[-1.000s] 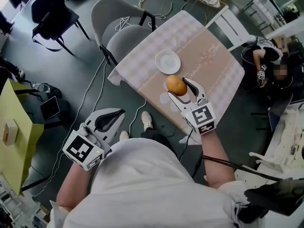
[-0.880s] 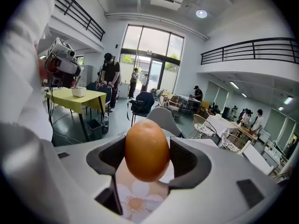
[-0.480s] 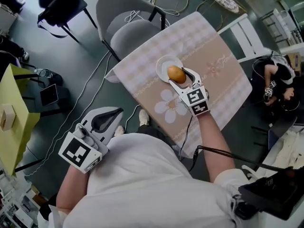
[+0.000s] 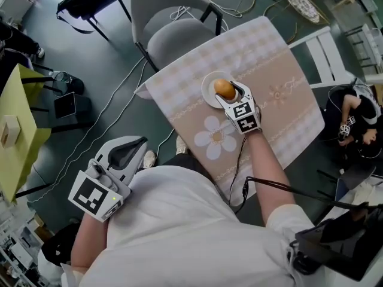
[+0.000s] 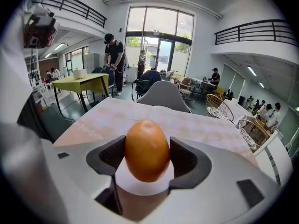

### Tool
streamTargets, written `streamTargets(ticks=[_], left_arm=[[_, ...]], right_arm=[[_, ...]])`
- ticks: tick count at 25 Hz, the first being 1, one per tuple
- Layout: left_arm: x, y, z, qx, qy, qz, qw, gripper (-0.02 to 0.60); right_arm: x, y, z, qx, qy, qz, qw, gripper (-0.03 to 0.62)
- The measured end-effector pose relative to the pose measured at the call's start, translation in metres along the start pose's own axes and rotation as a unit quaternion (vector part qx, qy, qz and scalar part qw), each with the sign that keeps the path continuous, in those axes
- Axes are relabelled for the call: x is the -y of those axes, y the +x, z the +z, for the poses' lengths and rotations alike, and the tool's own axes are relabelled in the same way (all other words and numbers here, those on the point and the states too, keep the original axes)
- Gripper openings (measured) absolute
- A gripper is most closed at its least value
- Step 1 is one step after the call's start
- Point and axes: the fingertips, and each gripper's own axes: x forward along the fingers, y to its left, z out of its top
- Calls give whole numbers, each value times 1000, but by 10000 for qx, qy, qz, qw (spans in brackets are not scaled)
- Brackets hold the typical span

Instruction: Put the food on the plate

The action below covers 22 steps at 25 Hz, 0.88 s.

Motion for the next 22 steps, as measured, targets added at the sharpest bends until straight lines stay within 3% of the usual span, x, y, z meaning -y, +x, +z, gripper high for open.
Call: streamTargets(ticks=[10,22], left_arm=[[-3,-5,-1,6,-55,188,9998,9],[-2,-5,-1,-18,-25,167,9999,9]], right_arm=[[-3,12,6,153,2,53,9999,310],[-8,14,-1,-49,-92,104,9999,310]])
